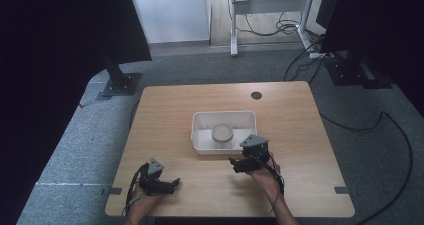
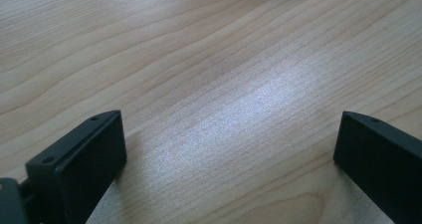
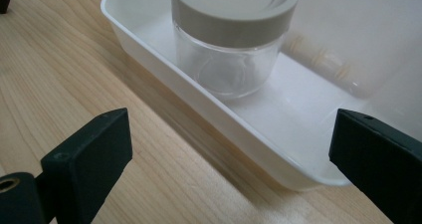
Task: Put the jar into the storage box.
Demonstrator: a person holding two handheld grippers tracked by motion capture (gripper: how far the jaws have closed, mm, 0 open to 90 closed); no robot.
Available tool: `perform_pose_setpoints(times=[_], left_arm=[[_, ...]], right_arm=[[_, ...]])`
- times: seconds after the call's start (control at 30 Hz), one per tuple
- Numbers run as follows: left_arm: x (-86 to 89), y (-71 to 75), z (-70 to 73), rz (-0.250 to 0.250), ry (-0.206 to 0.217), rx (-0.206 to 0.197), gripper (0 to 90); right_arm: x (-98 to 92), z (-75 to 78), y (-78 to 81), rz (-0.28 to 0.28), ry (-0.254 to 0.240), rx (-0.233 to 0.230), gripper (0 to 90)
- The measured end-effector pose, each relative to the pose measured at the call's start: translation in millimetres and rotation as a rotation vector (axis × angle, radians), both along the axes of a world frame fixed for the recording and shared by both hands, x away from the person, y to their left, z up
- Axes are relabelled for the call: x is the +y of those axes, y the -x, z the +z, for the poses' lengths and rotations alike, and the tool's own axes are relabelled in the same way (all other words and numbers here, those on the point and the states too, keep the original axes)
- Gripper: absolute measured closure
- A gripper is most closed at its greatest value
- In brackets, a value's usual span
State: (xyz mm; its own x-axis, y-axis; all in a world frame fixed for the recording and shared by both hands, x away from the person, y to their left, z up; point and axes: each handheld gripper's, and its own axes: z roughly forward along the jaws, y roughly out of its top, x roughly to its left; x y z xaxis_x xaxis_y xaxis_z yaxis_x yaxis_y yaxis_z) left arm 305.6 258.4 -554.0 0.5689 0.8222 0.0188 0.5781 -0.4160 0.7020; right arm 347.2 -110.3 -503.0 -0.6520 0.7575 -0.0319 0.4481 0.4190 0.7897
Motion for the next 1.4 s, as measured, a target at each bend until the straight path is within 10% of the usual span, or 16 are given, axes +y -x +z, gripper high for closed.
perform_pose_setpoints(times=[1.4], left_arm=[[0.0,0.0,0.0,0.000,0.000,-0.001,0.0]], right_arm=[[-71.5,-7.9,39.5,-0.099,0.018,-0.004,2.9]])
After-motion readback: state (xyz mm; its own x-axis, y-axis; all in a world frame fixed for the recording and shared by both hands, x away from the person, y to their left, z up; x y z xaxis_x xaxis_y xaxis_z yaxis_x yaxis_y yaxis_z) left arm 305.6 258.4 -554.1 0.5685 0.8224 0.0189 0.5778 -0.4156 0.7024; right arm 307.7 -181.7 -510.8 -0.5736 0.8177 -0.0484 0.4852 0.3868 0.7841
